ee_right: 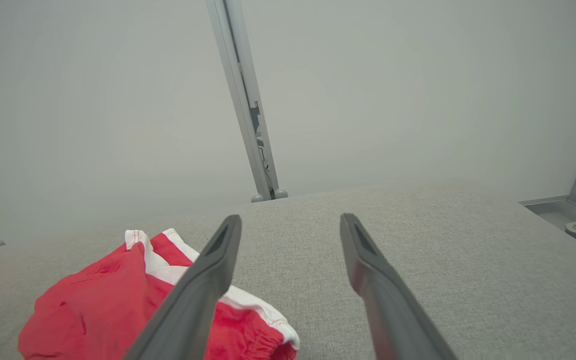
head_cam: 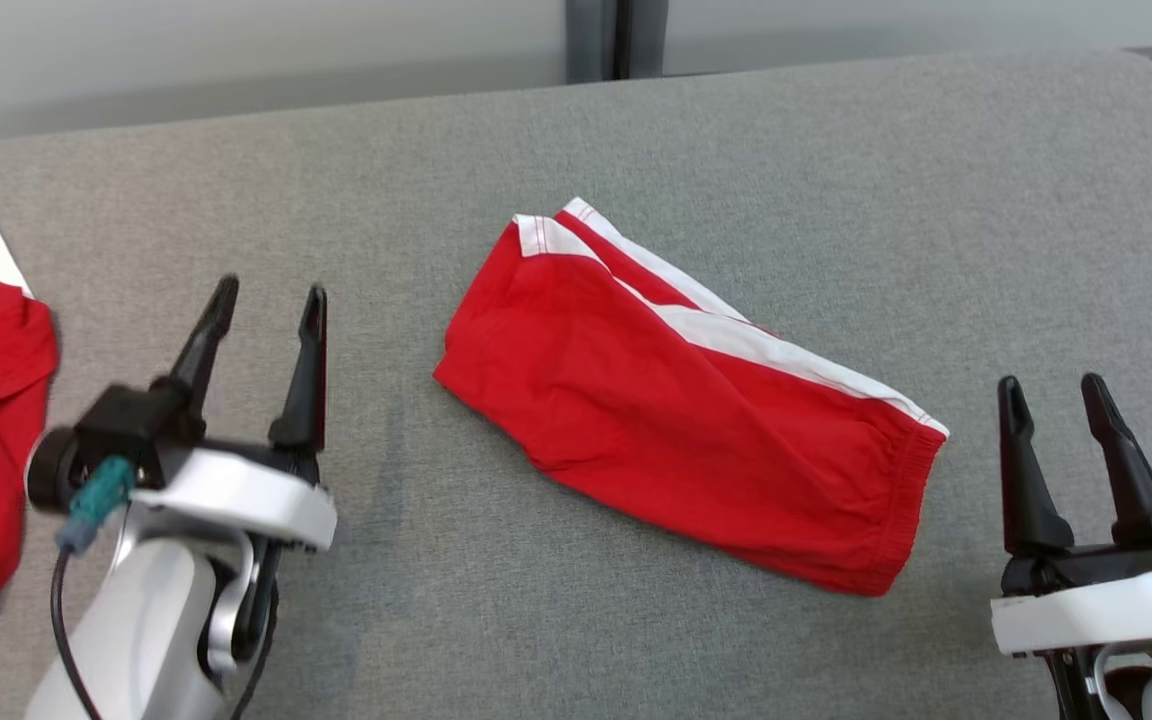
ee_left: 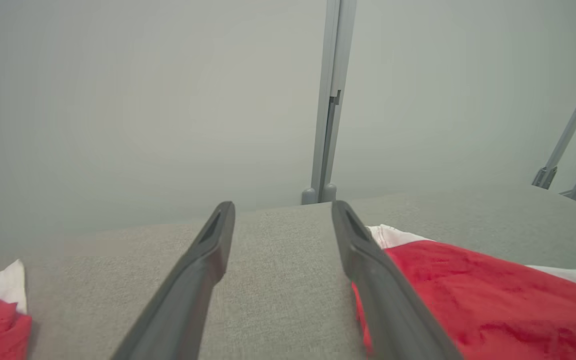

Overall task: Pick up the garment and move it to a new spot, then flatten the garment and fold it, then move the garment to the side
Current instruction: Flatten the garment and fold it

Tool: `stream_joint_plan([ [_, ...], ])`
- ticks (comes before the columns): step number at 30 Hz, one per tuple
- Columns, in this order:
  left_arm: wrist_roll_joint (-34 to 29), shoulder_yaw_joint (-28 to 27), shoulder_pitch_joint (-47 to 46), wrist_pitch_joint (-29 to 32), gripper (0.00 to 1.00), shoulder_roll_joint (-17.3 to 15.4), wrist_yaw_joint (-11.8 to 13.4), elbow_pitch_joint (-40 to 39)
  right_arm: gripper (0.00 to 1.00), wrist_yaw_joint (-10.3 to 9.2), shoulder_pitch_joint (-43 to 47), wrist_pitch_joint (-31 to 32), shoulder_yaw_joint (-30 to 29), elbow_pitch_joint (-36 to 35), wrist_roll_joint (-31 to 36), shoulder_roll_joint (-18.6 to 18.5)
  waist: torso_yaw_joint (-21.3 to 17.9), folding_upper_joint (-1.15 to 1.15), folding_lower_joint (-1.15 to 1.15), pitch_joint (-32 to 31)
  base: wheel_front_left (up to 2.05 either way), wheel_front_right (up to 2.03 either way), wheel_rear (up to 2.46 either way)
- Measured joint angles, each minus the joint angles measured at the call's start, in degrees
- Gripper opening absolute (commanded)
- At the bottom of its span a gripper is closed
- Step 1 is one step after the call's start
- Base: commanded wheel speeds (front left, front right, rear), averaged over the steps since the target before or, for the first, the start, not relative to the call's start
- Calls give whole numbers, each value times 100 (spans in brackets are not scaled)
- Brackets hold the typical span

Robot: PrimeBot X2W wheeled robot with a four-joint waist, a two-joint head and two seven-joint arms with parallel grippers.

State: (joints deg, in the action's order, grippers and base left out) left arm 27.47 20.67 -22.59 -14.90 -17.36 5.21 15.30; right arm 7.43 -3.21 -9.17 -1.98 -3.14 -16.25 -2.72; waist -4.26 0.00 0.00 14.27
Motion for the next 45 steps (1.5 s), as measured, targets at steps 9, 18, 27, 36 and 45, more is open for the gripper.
stream_joint_plan([
  [9,-15,-13,855,82,100,-149,293,-537,100,0,280,155,-121,46,111,0,92,0,0,-312,0,0,0],
  [18,29,19,948,203,100,-162,381,-721,100,0,328,209,-93,53,110,1,112,0,0,-359,0,0,0],
  [27,36,140,758,314,100,-134,302,-795,100,0,322,216,-96,-4,76,1,137,0,0,-262,0,0,0],
  [36,85,635,-661,924,100,111,-392,-271,100,0,40,235,110,-107,67,2,41,0,0,139,0,0,0],
  [45,299,1145,-1819,1611,100,390,-1126,1668,100,0,-208,43,436,143,-183,-1,-391,0,0,637,0,0,0],
])
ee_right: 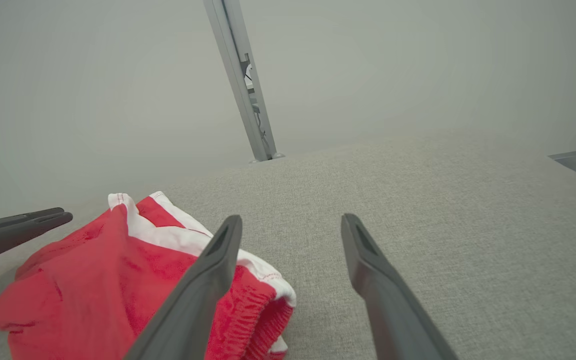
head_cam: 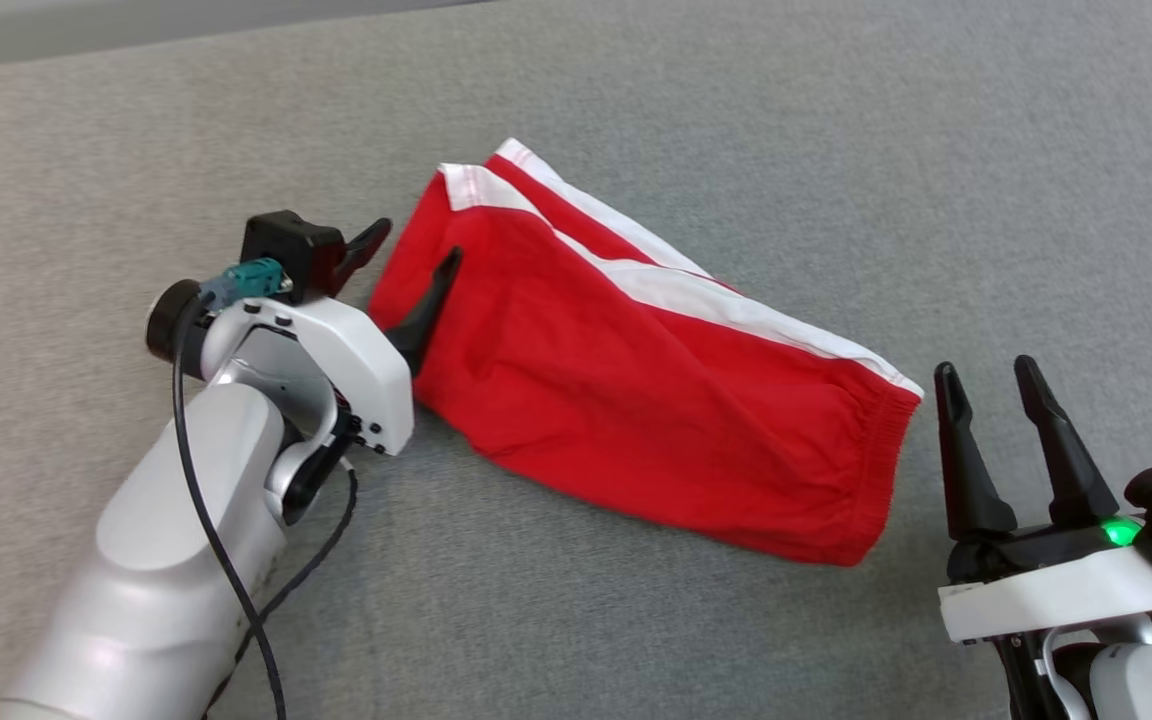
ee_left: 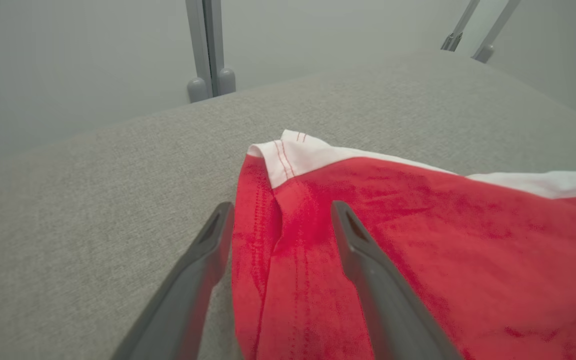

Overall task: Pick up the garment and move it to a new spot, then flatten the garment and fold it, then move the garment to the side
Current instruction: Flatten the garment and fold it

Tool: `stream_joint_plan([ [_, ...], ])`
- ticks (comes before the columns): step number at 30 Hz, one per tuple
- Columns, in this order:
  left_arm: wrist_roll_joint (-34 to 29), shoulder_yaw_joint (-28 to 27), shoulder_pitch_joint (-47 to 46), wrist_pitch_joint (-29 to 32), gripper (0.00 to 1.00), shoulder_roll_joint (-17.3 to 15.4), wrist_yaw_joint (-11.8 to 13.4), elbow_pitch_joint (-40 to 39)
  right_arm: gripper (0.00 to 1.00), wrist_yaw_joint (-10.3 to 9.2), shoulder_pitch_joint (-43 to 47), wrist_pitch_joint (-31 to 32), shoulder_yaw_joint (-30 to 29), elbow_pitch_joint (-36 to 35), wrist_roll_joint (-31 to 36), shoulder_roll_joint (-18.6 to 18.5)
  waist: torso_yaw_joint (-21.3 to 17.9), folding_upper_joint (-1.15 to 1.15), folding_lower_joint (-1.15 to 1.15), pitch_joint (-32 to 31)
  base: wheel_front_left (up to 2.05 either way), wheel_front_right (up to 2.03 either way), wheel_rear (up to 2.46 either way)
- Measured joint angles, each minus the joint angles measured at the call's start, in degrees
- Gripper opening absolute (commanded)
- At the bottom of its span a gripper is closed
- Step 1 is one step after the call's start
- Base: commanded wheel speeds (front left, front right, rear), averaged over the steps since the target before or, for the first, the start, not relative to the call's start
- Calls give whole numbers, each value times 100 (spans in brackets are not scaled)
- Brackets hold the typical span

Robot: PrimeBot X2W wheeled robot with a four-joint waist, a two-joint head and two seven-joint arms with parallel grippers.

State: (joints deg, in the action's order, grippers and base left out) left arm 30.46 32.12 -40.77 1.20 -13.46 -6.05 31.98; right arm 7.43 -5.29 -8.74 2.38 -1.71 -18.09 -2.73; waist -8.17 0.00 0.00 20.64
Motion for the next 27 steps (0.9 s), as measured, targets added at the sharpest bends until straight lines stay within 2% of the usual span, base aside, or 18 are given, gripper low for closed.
stream_joint_plan([
  [7,274,370,-475,287,100,-1,-124,1162,100,0,-129,-199,200,282,-154,0,-300,0,0,248,0,0,0],
  [15,884,1098,-936,881,100,-100,-130,1467,100,0,-234,-324,321,499,-323,2,-387,0,0,290,0,0,0],
  [16,948,1198,-994,987,62,-120,-129,1472,100,0,-247,-341,333,517,-328,1,-395,0,0,289,0,0,0],
  [17,1037,1287,-1034,1096,36,-144,-124,1468,100,0,-248,-349,348,544,-356,2,-404,0,0,287,0,0,0],
  [18,1116,1371,-1063,1146,0,-172,-119,1465,100,0,-250,-366,358,578,-377,1,-415,0,0,284,0,0,0],
  [23,1399,1741,-1136,1355,0,-227,-130,1438,100,0,-276,-424,409,643,-510,1,-485,0,0,264,0,0,0],
  [27,1421,1713,-1160,1013,0,-216,-151,1705,100,0,-280,-449,430,689,-569,2,-520,0,0,263,0,0,0],
])
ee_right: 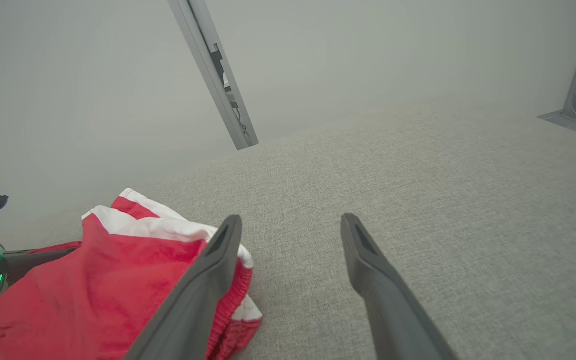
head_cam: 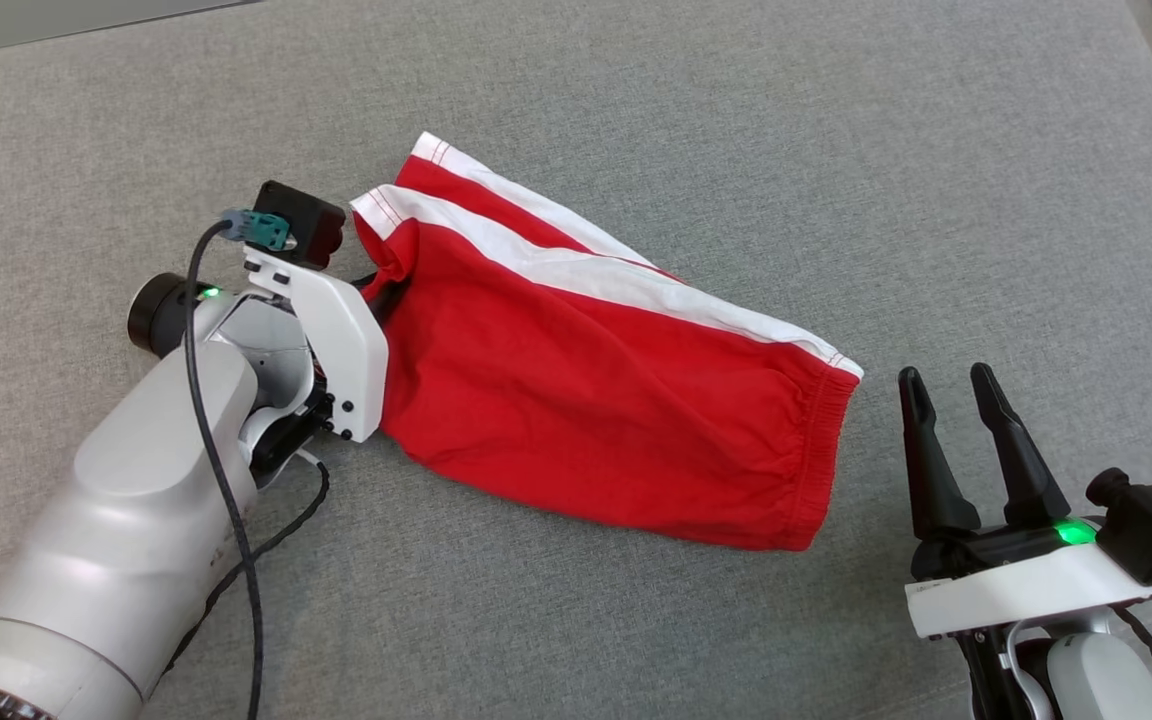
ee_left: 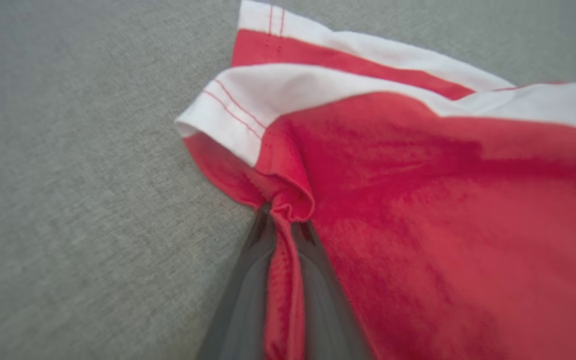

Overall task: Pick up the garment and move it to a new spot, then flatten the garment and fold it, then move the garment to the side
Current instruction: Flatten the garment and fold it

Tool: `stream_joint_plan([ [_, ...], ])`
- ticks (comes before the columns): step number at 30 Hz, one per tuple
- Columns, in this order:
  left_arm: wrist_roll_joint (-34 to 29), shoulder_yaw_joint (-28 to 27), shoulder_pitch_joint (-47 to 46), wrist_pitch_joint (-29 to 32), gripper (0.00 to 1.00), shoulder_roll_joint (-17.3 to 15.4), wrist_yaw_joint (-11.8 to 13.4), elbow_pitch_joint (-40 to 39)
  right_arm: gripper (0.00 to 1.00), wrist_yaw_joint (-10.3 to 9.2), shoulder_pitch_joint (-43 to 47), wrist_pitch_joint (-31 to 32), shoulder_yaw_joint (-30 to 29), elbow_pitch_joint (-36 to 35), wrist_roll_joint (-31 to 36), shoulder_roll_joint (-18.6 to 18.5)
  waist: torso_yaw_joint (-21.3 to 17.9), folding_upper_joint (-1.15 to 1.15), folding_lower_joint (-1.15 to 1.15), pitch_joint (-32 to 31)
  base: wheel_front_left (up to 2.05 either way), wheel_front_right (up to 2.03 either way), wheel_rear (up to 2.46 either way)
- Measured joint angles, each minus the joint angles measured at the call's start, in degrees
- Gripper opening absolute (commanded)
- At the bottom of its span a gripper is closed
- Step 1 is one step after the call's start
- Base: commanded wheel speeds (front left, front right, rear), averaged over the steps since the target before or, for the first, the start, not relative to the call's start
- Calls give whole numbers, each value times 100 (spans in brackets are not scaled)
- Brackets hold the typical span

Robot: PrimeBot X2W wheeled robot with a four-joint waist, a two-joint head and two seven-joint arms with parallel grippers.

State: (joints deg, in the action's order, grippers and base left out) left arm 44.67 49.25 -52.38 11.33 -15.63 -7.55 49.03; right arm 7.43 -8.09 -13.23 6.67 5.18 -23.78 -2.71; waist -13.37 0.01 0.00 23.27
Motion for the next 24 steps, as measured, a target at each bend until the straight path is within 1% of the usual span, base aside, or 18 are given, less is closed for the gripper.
stream_joint_plan([
  [7,255,-315,-3,-616,0,168,32,430,100,0,0,-51,-101,53,-25,-1,74,0,0,-40,0,0,0],
  [13,495,-644,456,-1523,0,99,157,490,100,0,13,-44,-252,53,14,0,292,0,0,-126,0,0,0],
  [18,700,-886,989,-2124,0,143,291,233,100,0,37,76,-442,-51,134,-2,559,0,0,-214,0,0,0],
  [24,831,-996,1691,-2402,0,176,577,-396,100,0,119,268,-598,-178,258,1,857,0,0,-351,0,0,0],
])
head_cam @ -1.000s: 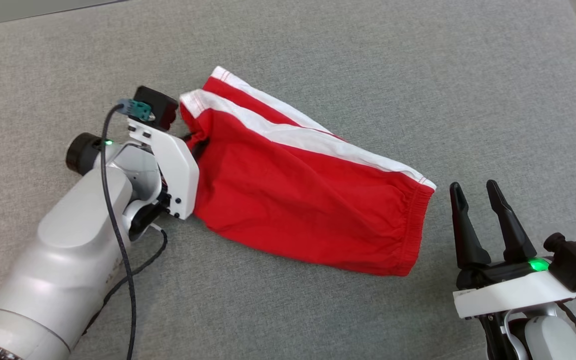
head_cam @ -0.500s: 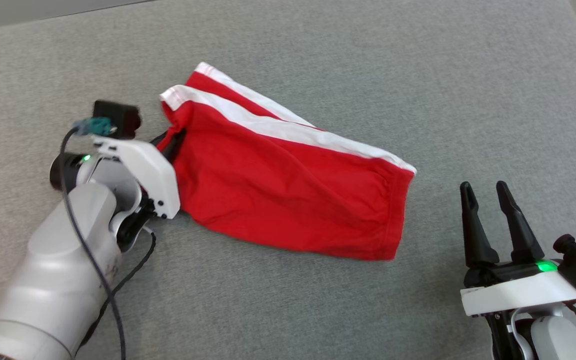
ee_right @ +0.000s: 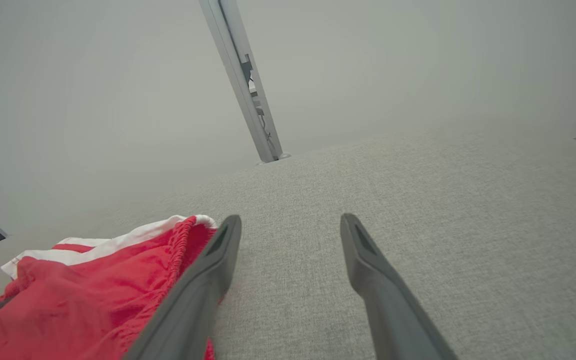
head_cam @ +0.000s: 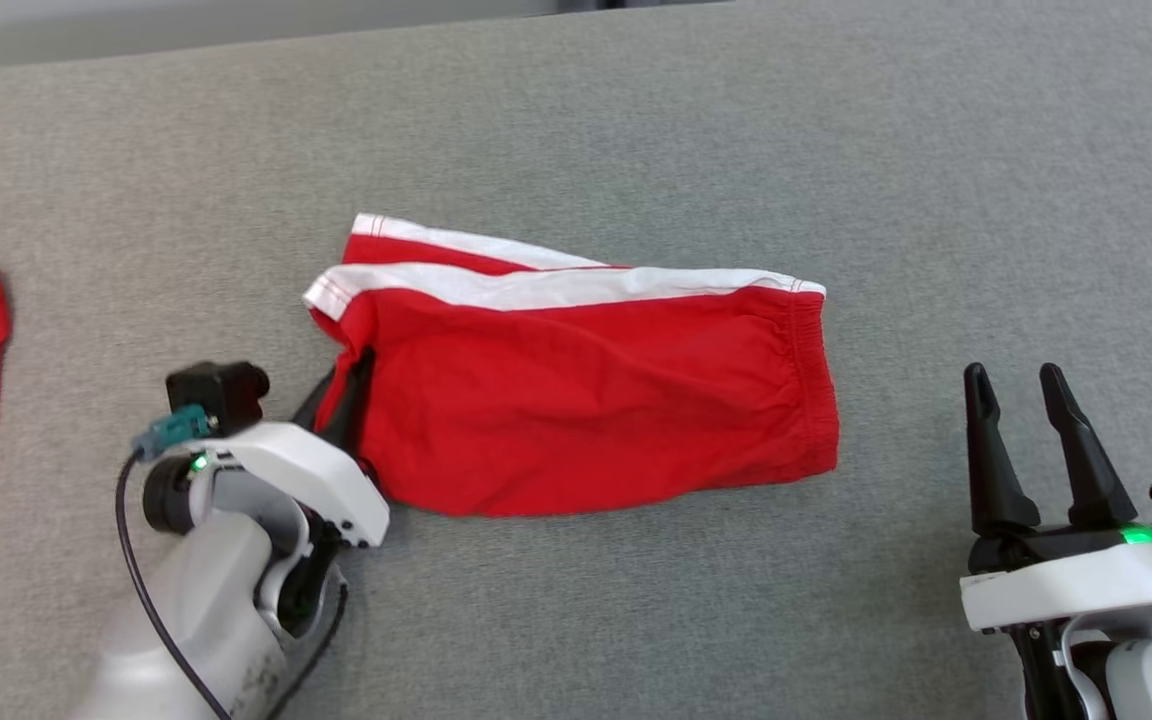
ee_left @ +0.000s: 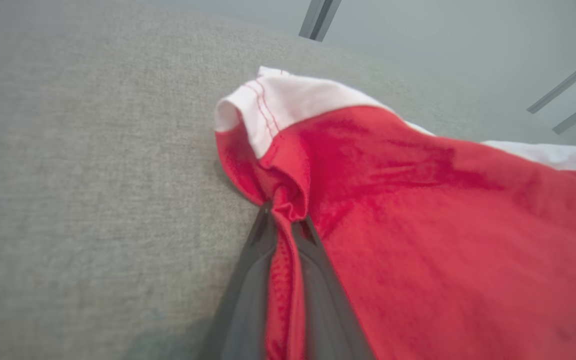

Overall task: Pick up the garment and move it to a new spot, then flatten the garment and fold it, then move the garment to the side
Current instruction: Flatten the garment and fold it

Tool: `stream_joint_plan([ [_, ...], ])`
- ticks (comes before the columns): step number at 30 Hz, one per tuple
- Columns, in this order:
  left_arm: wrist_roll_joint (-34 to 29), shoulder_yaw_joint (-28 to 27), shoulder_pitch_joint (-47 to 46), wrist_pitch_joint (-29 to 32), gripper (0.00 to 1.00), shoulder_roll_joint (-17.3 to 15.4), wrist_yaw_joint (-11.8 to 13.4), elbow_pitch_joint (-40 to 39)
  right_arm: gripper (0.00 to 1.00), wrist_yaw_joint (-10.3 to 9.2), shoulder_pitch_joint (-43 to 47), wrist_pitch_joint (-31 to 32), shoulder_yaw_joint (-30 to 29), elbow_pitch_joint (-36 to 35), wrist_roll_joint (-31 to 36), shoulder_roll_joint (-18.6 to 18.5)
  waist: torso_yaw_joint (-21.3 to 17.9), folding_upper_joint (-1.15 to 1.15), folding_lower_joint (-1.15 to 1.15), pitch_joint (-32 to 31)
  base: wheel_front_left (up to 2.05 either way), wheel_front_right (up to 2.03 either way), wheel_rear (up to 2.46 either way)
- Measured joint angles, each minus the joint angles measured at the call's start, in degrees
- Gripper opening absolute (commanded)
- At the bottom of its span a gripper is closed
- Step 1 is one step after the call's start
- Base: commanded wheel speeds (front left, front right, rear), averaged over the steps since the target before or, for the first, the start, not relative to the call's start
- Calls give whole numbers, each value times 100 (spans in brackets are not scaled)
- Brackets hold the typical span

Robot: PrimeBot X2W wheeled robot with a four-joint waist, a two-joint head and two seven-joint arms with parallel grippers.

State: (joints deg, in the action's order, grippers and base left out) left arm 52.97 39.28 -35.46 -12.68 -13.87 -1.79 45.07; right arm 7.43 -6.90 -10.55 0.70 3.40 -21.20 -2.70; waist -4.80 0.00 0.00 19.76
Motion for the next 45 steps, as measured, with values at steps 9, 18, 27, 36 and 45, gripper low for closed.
stream_joint_plan([
  [9,-34,-170,685,-148,100,-114,582,-967,100,0,76,199,-148,-220,249,-1,180,0,0,-182,0,0,0],
  [18,-1564,-1488,1373,-222,100,-267,1304,-2934,100,0,109,307,-225,-437,719,-2,186,0,0,-470,0,0,0],
  [27,-2325,-2392,2391,-222,100,-348,1393,-4002,100,0,186,504,-201,-486,817,0,277,0,0,-736,0,0,0],
  [36,-2613,-2604,3052,-221,100,-604,1373,-4499,100,0,288,686,-212,-512,892,-9,390,0,0,-841,0,0,0],
  [45,-2616,-2548,3144,-91,100,-669,1396,-4642,100,0,315,754,-245,-533,907,-10,471,0,0,-869,0,0,0],
])
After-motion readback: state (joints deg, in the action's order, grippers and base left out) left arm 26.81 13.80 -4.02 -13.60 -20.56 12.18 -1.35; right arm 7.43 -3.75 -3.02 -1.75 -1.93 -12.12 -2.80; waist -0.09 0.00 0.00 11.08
